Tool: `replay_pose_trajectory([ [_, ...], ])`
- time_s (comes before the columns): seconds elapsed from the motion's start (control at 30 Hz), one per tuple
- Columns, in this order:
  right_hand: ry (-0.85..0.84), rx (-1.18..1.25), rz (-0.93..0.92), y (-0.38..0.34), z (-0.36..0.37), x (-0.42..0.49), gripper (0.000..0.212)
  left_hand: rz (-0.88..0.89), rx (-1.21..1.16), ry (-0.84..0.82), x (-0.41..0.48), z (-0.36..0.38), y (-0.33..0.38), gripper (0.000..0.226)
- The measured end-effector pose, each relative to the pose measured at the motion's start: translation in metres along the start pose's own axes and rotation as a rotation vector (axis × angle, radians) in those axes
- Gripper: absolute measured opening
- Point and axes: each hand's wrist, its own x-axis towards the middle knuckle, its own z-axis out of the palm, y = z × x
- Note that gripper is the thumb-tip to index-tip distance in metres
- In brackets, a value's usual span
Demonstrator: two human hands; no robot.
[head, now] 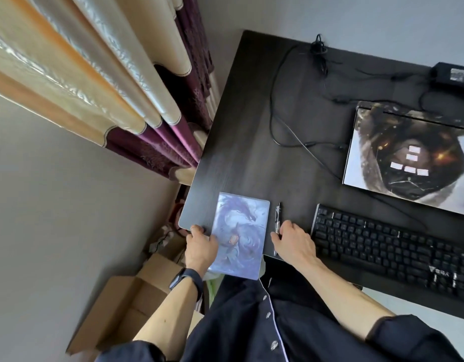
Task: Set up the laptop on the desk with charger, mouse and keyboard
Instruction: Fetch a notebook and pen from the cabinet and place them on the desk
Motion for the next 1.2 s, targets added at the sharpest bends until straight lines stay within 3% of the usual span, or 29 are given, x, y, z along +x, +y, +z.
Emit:
replay_pose_trajectory([
  [0.37, 0.041, 0.209, 0.122, 0.006, -0.014, 0.002, 0.024, 0.012, -0.101, -0.174, 0.024, -0.027, 0.028, 0.012],
  [0.6, 0.137, 0.274, 0.204, 0.012, -0.036, 0.018, 0.027, 0.060, -0.220, -0.194, 0.049, -0.022, 0.091, 0.029],
  [0.83, 0.127, 0.331, 0.224, 0.000, -0.032, 0.035, 0.030, 0.150, -0.008, -0.128, 0.057, -0.011, 0.103, 0.036],
  [1.2, 0.119, 0.407, 0.227, -0.005, -0.027, 0.041, 0.029, 0.133, -0.061, -0.052, 0.063, -0.008, 0.095, 0.015],
])
